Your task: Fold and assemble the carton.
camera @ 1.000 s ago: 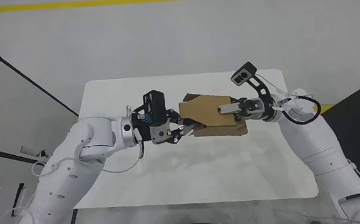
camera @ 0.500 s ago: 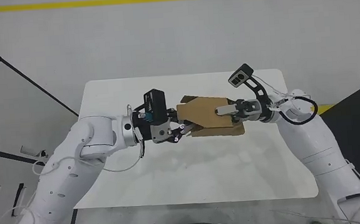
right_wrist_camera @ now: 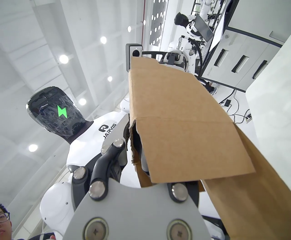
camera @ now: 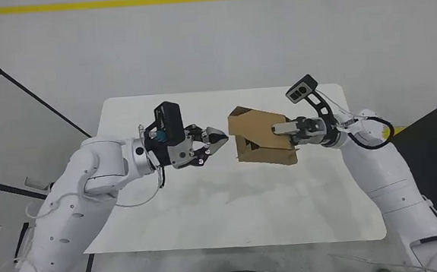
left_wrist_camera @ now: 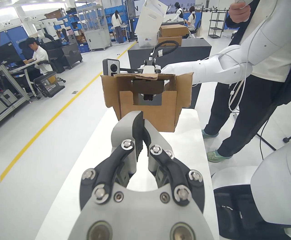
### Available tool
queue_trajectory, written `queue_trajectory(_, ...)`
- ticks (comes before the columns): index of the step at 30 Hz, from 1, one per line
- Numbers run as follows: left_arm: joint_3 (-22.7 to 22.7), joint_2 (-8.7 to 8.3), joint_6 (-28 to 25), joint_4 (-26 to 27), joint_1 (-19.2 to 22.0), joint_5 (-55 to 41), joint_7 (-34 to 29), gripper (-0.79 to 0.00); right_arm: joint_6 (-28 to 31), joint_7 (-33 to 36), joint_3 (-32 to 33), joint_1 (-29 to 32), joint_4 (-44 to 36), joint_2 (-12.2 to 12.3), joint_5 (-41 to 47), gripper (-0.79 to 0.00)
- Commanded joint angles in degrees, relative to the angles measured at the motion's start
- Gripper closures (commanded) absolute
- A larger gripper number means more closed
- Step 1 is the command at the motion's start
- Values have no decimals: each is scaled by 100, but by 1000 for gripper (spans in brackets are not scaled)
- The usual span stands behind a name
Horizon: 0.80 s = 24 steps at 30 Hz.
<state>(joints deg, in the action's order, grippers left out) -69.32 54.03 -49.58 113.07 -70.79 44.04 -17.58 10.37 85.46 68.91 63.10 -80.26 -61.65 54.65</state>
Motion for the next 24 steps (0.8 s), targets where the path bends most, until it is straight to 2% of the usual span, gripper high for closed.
queue_trajectory(1,-12,-2,3,-4,-13,-5,-1,0,8,-26,21,4,13,-2,5,0)
queue_trajectory(8,-50,-5,3,-6,-56,0,23,0,-38,-607,136,66,114,2,-207,0)
queue_trajectory(14,-10,1,-10,73,-69,16,33,0,-67,-1139,220,150,7,35,-807,0)
queue_trajectory(18,106,22,-19,99,-21,46,56,0,-19,-1118,212,220,-186,42,-959,0)
queue_trajectory(24,253,54,14,21,89,79,73,0,208,-737,198,274,-333,29,-754,0)
